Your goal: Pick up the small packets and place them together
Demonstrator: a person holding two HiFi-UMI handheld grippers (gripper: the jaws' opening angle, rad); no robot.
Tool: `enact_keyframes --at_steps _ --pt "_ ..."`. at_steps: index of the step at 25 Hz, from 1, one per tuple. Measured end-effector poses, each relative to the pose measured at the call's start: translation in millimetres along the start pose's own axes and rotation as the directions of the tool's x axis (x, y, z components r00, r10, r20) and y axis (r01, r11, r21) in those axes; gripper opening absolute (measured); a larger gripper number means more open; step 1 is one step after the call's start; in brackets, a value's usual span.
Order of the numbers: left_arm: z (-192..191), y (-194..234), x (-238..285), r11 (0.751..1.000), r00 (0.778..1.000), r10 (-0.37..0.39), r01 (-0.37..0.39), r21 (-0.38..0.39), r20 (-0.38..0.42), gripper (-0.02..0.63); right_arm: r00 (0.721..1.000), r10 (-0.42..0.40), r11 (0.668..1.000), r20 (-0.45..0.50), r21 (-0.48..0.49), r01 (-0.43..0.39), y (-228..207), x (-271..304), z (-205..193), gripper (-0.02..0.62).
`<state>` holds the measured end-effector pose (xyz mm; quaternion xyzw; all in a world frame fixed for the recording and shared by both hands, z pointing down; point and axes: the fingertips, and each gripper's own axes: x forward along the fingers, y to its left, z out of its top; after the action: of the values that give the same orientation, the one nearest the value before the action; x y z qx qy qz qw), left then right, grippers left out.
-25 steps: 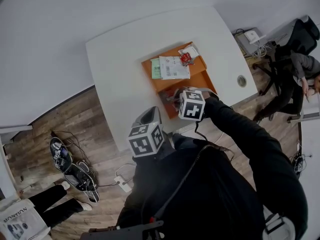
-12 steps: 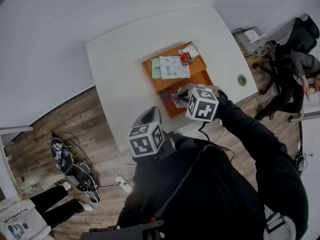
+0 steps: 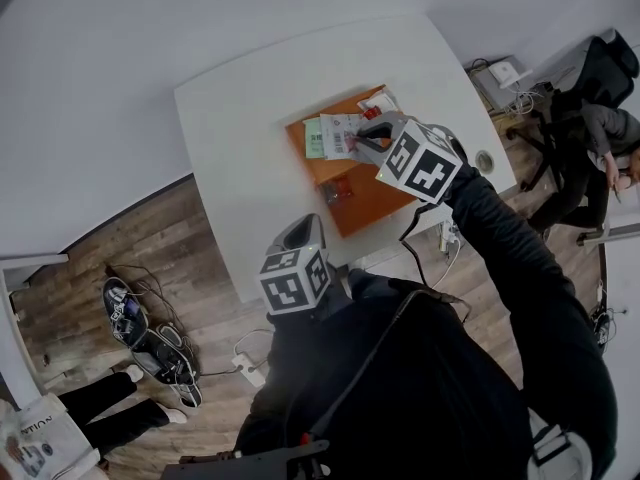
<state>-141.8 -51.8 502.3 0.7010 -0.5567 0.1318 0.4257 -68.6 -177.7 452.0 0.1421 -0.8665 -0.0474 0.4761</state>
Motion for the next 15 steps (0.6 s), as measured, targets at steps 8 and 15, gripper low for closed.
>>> enact_keyframes --at_steps 8,15 --pt "-2 6 -2 1.000 1.000 0.017 -0.017 -0.005 -0.001 -0.002 0.994 0.029 0.998 -0.103 -0.057 -0.035 -14 36 -1 0.025" --pt "1 10 -6 0.999 0.999 0.032 -0.031 -0.027 0.010 -0.002 0.985 0.060 0.995 -0.162 -0.067 -0.072 -14 56 -4 0.031"
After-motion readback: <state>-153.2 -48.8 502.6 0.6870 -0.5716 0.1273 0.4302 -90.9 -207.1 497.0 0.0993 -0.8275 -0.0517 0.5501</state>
